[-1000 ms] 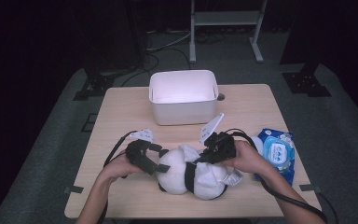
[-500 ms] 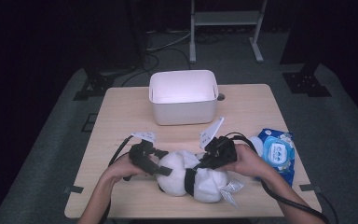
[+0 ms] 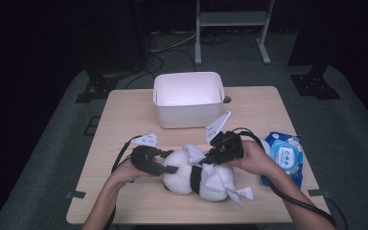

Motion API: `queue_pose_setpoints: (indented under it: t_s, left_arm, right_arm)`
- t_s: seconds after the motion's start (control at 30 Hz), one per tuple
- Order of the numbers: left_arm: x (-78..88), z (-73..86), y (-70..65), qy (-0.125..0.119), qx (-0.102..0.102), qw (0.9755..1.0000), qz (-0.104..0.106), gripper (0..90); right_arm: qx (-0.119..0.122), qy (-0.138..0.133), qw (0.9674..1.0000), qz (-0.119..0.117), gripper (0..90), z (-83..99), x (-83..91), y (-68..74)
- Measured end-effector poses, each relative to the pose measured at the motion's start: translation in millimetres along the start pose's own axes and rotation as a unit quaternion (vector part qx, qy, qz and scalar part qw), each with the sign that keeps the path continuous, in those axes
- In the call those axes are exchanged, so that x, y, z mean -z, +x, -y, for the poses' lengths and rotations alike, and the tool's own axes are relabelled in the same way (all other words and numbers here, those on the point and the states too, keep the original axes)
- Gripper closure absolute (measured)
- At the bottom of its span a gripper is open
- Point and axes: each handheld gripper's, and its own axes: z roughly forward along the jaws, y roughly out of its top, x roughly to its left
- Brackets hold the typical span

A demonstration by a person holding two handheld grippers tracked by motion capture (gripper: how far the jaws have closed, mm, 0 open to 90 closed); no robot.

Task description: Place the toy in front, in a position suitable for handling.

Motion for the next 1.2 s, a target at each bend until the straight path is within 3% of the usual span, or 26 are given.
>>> queue_pose_setpoints:
  t_s: [0.07,0.13,0.27,0.4,0.63,0.77,1.03,1.2]
  left_arm:
    - [1.0,-1.8,-2.3,-0.006,-0.018,0.9996,-0.022,34.8]
    - [1.3,-2.6,-3.9,-0.008,-0.029,0.9990,-0.032,34.9]
    - [2.9,-0.6,-6.0,-0.005,-0.048,0.9986,-0.024,34.6]
    - [4.5,0.0,-8.0,-0.002,-0.052,0.9985,-0.018,34.2]
    - [7.1,-0.5,-13.4,0.011,-0.059,0.9982,-0.005,34.1]
    - [8.6,-0.6,-14.7,0.014,-0.057,0.9982,0.006,33.5]
    - [9.4,0.8,-14.5,0.013,-0.052,0.9985,0.008,33.6]
    - [9.2,-0.3,-15.6,0.015,-0.057,0.9982,0.008,33.7]
  right_arm:
    - [-0.003,-0.002,0.9999,0.010,84.5,-1.2,2.3,-3.2]
    - [-0.005,-0.003,0.9999,0.015,84.5,-2.2,4.2,-6.1]
    - [-0.011,-0.012,0.9994,0.031,84.5,-2.2,12.8,-9.7]
    - [-0.021,-0.012,0.9987,0.045,84.5,3.9,21.9,-15.4]
    - [-0.028,0.006,0.9967,0.076,84.4,19.3,40.2,-12.4]
    - [-0.039,0.008,0.9962,0.078,84.4,32.7,45.1,-10.7]
    - [-0.063,0.013,0.9947,0.080,84.3,58.5,48.1,-10.3]
    - [-0.071,0.012,0.9944,0.077,84.2,62.6,48.8,-11.6]
